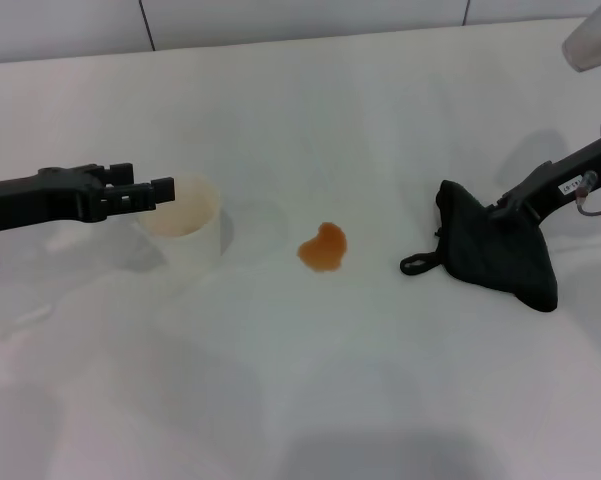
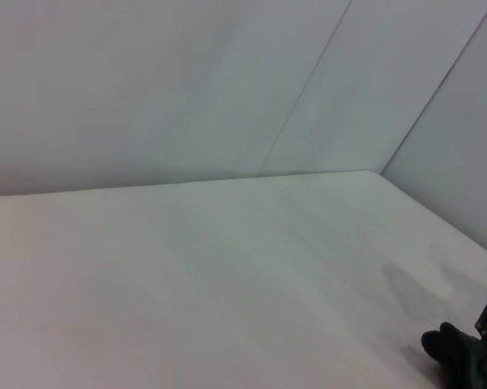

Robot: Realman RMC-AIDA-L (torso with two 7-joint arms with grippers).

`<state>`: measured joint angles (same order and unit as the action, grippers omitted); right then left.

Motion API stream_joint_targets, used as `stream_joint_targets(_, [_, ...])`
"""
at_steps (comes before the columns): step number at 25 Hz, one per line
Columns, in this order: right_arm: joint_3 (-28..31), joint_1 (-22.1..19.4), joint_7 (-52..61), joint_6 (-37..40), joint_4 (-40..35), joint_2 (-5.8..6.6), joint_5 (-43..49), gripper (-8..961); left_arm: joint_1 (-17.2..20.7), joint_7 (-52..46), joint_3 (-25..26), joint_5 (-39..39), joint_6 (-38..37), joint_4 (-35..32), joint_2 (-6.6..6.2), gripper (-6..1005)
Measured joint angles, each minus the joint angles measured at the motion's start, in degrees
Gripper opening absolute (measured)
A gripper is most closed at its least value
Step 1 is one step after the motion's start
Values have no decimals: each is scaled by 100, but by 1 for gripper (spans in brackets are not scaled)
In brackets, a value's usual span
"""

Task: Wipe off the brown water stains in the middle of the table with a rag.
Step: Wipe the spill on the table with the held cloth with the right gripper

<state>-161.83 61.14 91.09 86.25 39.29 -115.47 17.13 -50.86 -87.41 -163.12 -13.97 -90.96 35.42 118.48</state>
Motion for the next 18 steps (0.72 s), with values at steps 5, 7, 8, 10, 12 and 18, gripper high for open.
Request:
stream_joint_targets(5, [2, -17, -43, 45, -3, -4, -15, 136, 4, -5, 0, -1, 0, 0, -1, 877])
stream_joint_targets(7, [3, -18, -57, 51, -2, -7, -6, 132, -3, -25, 0, -2, 0, 0, -1, 877])
stream_joint_targets(8, [4, -18, -67, 56, -2, -10, -1, 129, -4, -29, 0, -2, 0, 0, 0, 877])
stream_joint_targets(10, [5, -18, -96, 66, -4, -17, -1, 125, -5, -35, 0, -2, 0, 0, -1, 877])
stream_joint_targets(12, [4, -18, -149, 86, -12, -22, -3, 125, -6, -37, 0, -3, 0, 0, -1, 877])
stream_joint_targets(18, [3, 18, -222, 221, 1, -1, -47, 123, 1, -39, 0, -2, -1, 1, 4, 877])
